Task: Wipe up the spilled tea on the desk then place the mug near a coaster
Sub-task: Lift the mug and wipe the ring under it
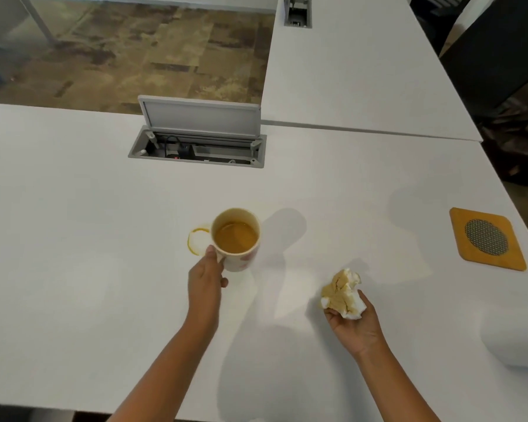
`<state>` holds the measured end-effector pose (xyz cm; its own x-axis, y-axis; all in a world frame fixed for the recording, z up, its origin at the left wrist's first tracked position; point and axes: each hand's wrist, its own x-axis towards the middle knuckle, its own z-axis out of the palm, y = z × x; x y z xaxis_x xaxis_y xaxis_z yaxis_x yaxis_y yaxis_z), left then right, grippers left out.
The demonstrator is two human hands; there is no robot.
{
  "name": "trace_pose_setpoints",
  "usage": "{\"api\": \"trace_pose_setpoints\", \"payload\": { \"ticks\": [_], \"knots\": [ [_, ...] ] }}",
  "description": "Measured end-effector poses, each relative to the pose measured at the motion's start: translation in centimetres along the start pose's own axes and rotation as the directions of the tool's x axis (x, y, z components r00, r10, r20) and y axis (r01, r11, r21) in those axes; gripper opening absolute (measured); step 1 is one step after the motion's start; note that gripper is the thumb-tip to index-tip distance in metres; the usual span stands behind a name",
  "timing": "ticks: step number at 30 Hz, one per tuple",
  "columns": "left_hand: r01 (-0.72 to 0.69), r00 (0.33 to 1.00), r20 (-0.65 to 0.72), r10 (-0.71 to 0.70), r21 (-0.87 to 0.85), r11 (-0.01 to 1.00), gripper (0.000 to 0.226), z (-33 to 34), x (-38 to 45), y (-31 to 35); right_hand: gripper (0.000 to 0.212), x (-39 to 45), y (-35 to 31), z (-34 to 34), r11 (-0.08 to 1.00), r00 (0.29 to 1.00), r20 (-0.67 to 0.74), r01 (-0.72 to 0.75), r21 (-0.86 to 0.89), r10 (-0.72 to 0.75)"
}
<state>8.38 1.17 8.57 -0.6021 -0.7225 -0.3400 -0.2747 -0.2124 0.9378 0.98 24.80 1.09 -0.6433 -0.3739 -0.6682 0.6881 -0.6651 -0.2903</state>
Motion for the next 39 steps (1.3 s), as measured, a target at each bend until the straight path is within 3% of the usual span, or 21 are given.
{"api": "trace_pose_setpoints", "payload": {
  "ticks": [3, 7, 10, 13, 16, 18, 22, 30, 39],
  "knots": [
    [0.013, 0.995, 0.096, -0.013, 0.005, 1.0, 0.038, 1.1, -2.5, 1.2, 0.052, 0.2, 0.7, 1.2, 0.997, 0.993, 0.085, -0.083, -0.005, 0.083],
    [-0.037, 0.982, 0.187, 0.031, 0.033, 0.999, 0.041, 2.3, -5.2, 3.1, 0.048, 0.2, 2.1, 3.6, 0.989, 0.981, 0.128, -0.142, -0.052, 0.148],
    [-0.08, 0.972, 0.228, 0.065, 0.061, 0.995, 0.041, 3.2, -6.6, 4.5, 0.024, -0.5, 3.2, 5.0, 0.98, 0.971, 0.146, -0.18, -0.085, 0.191],
    [-0.088, 0.962, 0.264, 0.069, 0.062, 0.994, 0.043, 3.9, -7.6, 5.2, 0.037, -1.2, 4.2, 5.6, 0.964, 0.952, 0.166, -0.245, -0.099, 0.259],
    [-0.079, 0.967, 0.247, 0.065, 0.049, 0.996, 0.046, 4.5, -8.0, 5.8, 0.025, -2.8, 4.8, 7.0, 0.944, 0.914, 0.253, -0.277, -0.181, 0.317],
    [-0.066, 0.966, 0.252, 0.051, 0.052, 0.996, 0.045, 4.9, -8.1, 5.8, 0.035, -3.3, 4.8, 7.8, 0.934, 0.895, 0.286, -0.292, -0.203, 0.342],
    [-0.079, 0.967, 0.25, 0.055, 0.088, 0.993, 0.057, 5.1, -8.3, 5.5, 0.043, -3.6, 5.1, 8.0, 0.94, 0.897, 0.287, -0.3, -0.161, 0.335],
    [-0.072, 0.971, 0.232, 0.05, 0.086, 0.994, 0.056, 4.9, -8.3, 6.2, 0.04, -3.8, 5.1, 8.4, 0.954, 0.893, 0.343, -0.297, -0.032, 0.29],
    [-0.117, 0.969, 0.232, 0.087, 0.119, 0.986, 0.049, 4.4, -8.1, 7.6, 0.033, -2.5, 5.0, 9.8, 0.983, 0.889, 0.425, -0.117, -0.143, 0.168]
  ]
}}
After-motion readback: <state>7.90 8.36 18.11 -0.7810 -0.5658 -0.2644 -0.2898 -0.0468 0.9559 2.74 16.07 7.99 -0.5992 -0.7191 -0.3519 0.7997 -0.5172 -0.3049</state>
